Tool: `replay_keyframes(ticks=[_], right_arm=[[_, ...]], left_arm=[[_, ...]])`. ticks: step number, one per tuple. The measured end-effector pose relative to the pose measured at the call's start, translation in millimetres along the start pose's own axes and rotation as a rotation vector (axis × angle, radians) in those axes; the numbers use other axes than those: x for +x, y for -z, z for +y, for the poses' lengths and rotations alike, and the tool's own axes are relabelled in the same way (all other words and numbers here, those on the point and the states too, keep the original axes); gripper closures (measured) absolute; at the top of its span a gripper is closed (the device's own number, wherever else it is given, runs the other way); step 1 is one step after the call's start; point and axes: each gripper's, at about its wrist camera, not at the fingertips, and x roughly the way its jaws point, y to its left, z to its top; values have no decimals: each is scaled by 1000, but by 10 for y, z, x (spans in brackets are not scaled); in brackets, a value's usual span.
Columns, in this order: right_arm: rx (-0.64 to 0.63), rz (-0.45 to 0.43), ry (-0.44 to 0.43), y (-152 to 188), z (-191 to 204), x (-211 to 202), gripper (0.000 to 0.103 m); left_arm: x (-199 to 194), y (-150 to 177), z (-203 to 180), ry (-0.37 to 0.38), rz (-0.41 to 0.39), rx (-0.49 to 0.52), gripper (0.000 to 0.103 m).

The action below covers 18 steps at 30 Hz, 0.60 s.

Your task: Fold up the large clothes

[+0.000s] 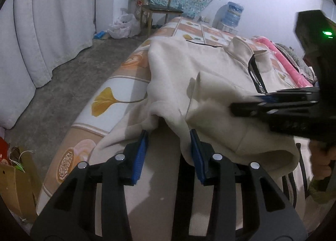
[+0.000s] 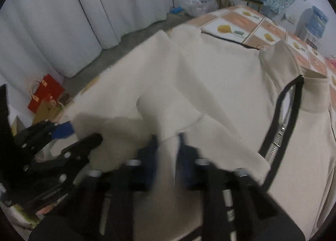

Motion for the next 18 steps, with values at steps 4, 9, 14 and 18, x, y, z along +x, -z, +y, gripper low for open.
replay_keyframes(ticks=[4, 9, 14, 18], right_arm=[[104, -132, -40, 206, -187, -491, 93], [302, -316, -16, 805, -576, -1124, 92], [558, -294, 30, 1643, -965, -1280, 77], [696, -287, 43, 2132, -1137, -1353, 75]], left_arm=[[-31, -25, 0, 20, -10, -8, 64], [-214, -50, -112, 41, -78, 30, 50], [-333, -55, -292, 63, -115, 93, 38], [-313, -63, -471, 81, -98, 135, 33]])
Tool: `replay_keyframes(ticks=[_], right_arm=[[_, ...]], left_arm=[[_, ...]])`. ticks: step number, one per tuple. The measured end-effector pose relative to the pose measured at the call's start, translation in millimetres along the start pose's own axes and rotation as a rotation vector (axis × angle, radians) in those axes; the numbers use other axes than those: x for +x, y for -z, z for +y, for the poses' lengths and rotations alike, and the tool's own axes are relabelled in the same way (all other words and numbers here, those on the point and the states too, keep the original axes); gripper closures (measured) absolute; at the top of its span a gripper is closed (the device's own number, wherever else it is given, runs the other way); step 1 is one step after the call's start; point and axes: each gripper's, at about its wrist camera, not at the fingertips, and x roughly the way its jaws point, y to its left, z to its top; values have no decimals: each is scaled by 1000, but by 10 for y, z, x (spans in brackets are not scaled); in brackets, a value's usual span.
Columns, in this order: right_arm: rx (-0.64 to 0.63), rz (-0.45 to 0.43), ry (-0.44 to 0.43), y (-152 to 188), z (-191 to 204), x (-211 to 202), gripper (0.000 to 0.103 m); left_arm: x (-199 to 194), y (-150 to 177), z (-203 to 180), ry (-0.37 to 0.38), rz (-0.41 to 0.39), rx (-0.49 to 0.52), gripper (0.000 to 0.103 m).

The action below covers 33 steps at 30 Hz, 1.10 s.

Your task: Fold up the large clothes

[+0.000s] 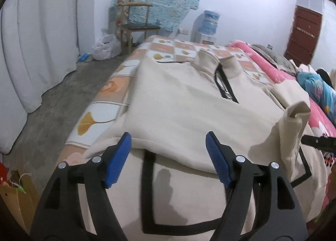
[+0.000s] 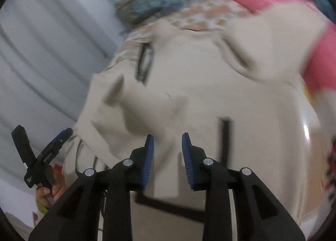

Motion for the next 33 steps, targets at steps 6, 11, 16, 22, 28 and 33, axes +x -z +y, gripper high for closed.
replay_keyframes(ticks=[6, 11, 16, 22, 28, 33], right_arm=[[37, -62, 17, 74, -182, -285, 54], [20, -84, -6, 10, -101, -280, 31], [-42, -40, 110, 31, 36, -120, 23], [-108, 19, 195, 113, 104, 102, 16], [-162, 44, 216, 232, 115, 204, 7], [-239, 34, 286, 326, 218, 239, 7]], left_arm=[[117, 10, -293, 19, 46, 61, 21], [284, 77, -471, -31, 107, 118, 21], [470, 163, -479, -62, 188, 113, 17], [524, 172, -476, -74, 200, 94, 10], [546, 173, -479, -83, 201, 76, 8], [546, 168, -483, -86, 209, 73, 8]])
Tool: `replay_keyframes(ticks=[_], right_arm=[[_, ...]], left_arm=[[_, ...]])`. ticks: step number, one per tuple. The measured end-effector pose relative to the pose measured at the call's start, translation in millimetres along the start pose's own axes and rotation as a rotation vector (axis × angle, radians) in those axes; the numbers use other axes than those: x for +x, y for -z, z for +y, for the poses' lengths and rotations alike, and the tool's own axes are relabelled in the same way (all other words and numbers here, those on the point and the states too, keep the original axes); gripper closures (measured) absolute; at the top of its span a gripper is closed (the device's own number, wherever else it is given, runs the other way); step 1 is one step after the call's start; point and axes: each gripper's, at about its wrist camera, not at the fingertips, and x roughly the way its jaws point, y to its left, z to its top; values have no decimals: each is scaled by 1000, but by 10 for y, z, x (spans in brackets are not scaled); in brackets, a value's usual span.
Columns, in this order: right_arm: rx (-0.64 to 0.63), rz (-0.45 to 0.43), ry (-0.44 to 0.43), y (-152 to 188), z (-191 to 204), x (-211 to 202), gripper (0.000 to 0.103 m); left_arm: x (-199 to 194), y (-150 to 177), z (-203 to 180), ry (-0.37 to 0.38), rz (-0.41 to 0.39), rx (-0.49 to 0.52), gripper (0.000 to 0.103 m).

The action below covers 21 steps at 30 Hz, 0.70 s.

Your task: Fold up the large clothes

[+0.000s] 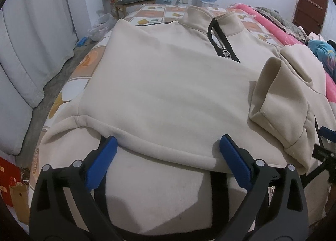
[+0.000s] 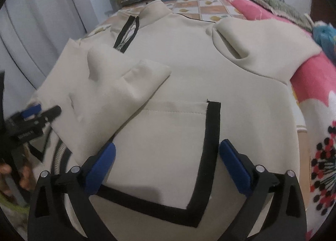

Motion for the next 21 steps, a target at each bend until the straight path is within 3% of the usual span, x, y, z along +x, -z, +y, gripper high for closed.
replay_keyframes(ticks=[4, 14, 21], right_arm=[[-30, -3, 29, 29, 44, -8, 7], [71, -29, -65, -10, -101, -36, 7], [55, -25, -53, -23, -84, -31, 7]], left_arm=[[2, -12, -2, -5, 19, -6, 8], [8, -22, -1, -9, 33, -17, 8], [11, -8, 0, -8, 27, -13, 8]])
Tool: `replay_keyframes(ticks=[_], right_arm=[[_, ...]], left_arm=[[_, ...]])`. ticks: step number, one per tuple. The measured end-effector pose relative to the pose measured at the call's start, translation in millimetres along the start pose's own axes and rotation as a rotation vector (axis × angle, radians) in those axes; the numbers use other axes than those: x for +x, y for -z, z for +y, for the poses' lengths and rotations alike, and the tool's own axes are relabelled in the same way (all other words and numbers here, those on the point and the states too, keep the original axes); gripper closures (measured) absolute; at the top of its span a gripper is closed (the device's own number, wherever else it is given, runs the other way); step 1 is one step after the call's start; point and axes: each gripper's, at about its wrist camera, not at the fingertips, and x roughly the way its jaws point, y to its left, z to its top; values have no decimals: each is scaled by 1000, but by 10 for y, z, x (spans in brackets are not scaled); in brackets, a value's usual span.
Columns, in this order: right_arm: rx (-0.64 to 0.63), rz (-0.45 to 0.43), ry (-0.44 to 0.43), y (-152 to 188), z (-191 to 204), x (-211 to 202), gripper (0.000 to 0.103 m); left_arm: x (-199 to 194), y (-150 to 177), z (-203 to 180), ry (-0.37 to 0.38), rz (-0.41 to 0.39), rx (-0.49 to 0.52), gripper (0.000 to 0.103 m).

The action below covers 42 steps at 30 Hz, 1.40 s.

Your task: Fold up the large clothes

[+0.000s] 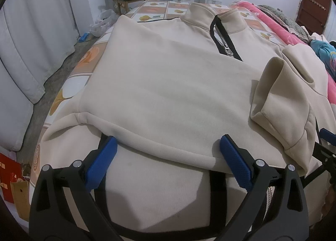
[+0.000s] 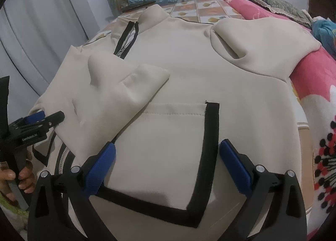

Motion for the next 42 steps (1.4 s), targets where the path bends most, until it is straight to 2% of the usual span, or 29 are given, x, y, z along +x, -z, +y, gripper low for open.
replay_keyframes(ticks=[11, 16, 19, 21, 24, 27, 30, 32, 36, 40, 42], right_arm=[[42, -43, -101, 32, -140, -53, 7], [141, -33, -164, 7, -349, -184, 7], [169, -91, -173, 13, -437, -396, 7], [132, -132, -148, 15, -390, -527, 7], [70, -147, -155, -6, -211, -600, 7], [-5, -154, -151, -64, 45, -552, 7], [-92, -158, -92, -114, 296, -460, 7], [-140, -160, -84, -155, 439, -404, 7], [-256, -139, -55, -259, 752, -184, 7], [-346, -97, -11, -314, 981, 91, 7], [-374, -44, 45, -304, 1017, 272, 7]], left_arm=[[-1, 5, -2, 0, -8, 0, 8], [-7, 12, -1, 2, -11, 0, 8], [-8, 14, -1, 1, -13, 0, 8], [-9, 13, 1, 3, -16, 1, 8], [-17, 25, 2, 3, -25, 0, 8], [-17, 24, 6, 5, -26, 1, 8], [-15, 5, 23, 17, -13, 6, 8], [-20, -14, 50, 32, -2, 2, 8], [-91, 0, 114, 66, -49, -14, 8], [-113, 10, 159, 36, -86, -30, 8], [-61, 4, 193, 26, -65, -40, 8]])
